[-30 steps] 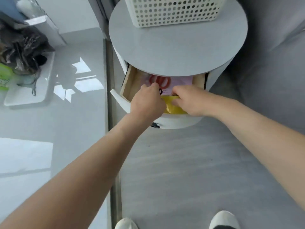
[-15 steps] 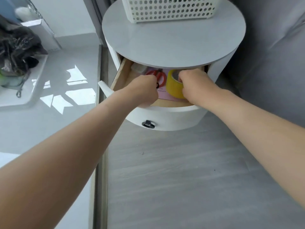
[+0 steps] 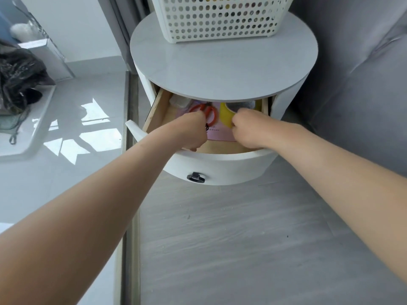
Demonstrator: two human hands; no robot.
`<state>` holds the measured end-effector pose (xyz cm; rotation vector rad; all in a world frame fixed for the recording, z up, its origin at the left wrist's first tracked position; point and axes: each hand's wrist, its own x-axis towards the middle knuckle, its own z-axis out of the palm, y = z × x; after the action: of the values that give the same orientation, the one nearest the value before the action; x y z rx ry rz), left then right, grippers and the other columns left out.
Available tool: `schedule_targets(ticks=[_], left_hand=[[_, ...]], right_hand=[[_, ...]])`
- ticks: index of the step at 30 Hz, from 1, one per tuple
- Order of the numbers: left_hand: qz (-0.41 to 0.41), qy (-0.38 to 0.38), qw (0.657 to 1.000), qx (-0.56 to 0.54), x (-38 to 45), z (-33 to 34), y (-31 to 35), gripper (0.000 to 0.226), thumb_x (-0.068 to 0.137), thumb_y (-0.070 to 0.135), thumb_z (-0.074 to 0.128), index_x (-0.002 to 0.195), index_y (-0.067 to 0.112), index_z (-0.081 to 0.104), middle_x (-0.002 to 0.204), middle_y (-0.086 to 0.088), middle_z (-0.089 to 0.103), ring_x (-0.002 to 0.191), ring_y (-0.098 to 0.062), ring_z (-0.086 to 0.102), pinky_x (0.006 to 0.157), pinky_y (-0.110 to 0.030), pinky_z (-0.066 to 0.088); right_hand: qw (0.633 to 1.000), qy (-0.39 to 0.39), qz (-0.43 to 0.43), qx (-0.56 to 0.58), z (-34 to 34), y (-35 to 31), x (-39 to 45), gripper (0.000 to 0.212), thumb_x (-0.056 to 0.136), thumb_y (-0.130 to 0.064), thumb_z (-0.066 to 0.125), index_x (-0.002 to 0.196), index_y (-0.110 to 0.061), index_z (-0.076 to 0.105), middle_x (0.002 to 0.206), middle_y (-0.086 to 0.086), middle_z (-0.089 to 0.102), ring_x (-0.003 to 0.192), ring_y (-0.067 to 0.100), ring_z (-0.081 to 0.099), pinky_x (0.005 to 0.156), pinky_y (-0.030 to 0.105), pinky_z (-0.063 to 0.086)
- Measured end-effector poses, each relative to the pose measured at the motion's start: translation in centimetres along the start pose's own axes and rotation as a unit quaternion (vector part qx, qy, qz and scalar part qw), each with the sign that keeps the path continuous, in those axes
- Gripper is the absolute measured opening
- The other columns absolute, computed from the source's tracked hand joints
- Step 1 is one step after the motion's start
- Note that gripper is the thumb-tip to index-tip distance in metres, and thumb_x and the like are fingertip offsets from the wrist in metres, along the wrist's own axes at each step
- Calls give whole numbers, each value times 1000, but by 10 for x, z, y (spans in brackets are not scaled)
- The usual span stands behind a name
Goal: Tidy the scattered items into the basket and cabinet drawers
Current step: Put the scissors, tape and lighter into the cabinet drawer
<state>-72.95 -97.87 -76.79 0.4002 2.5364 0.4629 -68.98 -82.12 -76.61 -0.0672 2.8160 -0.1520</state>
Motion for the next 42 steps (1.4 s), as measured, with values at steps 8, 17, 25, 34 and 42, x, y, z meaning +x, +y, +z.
schedule_targets(ticks=[8, 17, 25, 34, 42], left_hand=[[5, 0, 993, -119, -15, -39, -24, 24, 83, -2, 62, 107, 2, 60, 84, -16, 65, 57, -18, 56, 47, -22, 47], [87, 107, 980, 147, -17, -56, -65, 35, 89, 43, 62, 115, 19, 62, 105, 1, 66, 96, -22, 59, 80, -37, 51], [-21, 237, 971, -23, -15, -58, -115, 30, 96, 30, 42, 98, 9, 64, 96, -7, 66, 90, -28, 59, 75, -35, 48], [-97, 110, 969, -201, -13, -58, -111, 28, 91, 10, 43, 115, 18, 56, 97, -6, 58, 79, -27, 60, 59, -33, 55], [-65, 130, 988, -59, -9, -59, -104, 30, 91, 14, 42, 118, 13, 54, 99, -7, 59, 90, -28, 57, 68, -33, 47]], right_hand=[[990, 39, -69, 117, 0, -36, 8, 13, 94, -14, 50, 106, -10, 55, 115, 12, 61, 96, 27, 57, 82, 36, 50], [843, -150, 131, 500, 11, -82, 41, 17, 97, 3, 43, 101, -2, 59, 77, 15, 59, 46, 17, 53, 38, 20, 39], [840, -75, 220, 491, -5, -129, 79, 21, 102, -29, 46, 97, -10, 53, 81, 14, 62, 45, 23, 59, 36, 15, 32], [957, -75, -27, 277, 1, -123, 65, 42, 84, 2, 49, 115, -16, 69, 98, 2, 65, 92, 20, 57, 73, 24, 44], [962, -122, -31, 241, 6, -127, 85, 22, 87, -7, 49, 106, -13, 57, 109, 9, 56, 102, 27, 51, 81, 33, 42]])
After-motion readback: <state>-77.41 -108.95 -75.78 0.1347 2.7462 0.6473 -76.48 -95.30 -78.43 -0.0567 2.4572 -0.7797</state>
